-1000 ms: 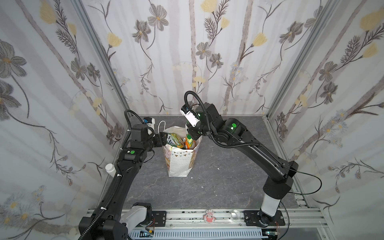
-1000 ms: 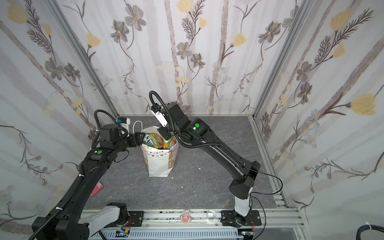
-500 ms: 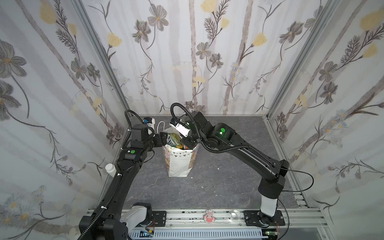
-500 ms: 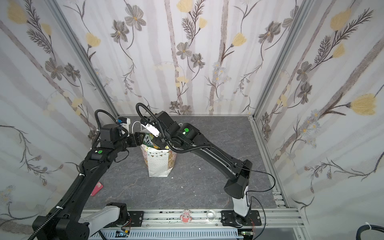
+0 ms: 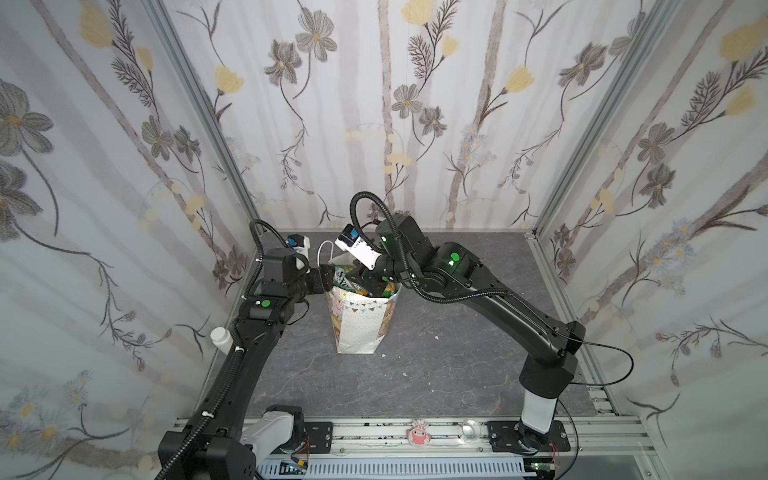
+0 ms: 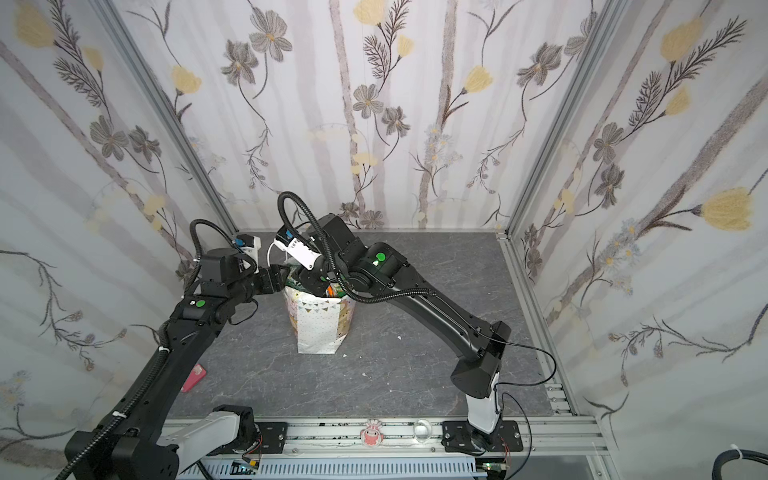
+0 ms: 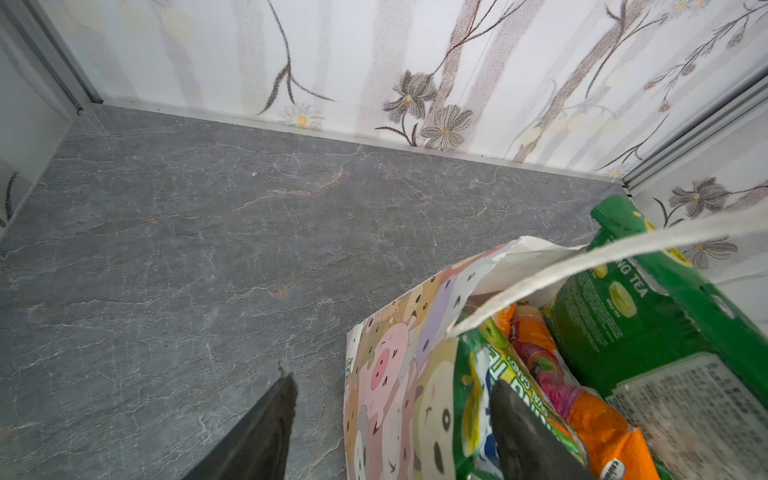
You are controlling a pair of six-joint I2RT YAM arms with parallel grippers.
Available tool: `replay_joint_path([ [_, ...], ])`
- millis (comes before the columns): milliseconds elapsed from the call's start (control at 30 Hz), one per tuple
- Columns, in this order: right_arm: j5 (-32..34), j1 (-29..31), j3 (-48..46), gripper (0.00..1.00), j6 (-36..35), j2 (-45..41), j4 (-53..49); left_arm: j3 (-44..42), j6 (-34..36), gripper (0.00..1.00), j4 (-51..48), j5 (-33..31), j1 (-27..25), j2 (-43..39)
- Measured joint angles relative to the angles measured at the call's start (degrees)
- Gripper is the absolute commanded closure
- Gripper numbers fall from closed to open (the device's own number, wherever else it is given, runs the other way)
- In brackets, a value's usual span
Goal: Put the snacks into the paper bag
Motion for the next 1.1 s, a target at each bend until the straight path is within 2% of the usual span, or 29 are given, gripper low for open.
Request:
replay_joint_path([
  [100,7.6,-0.6,0.0,0.66,2.0,-0.4,-0.1,0.1,0.0,0.27,0.0,0.0,0.0,0.1],
  [333,21.0,-0.6,0.1,0.83,3.8,0.0,-1.8,0.1,0.0,0.26,0.0,0.0,0.0,-0.1],
  [533,26.4,-0.4,0.1,0.86,5.0,3.2,-5.0,0.1,0.0,0.27,0.0,0.0,0.0,-0.1],
  [667,25.9,-0.4,0.1,0.88,4.9,5.2,-5.2,0.1,0.0,0.27,0.0,0.0,0.0,-0.1],
  [1100,13.9,-0.4,0.1,0.9,3.1,9.7,-2.4,0.1,0.0,0.27,0.0,0.0,0.0,-0.2],
])
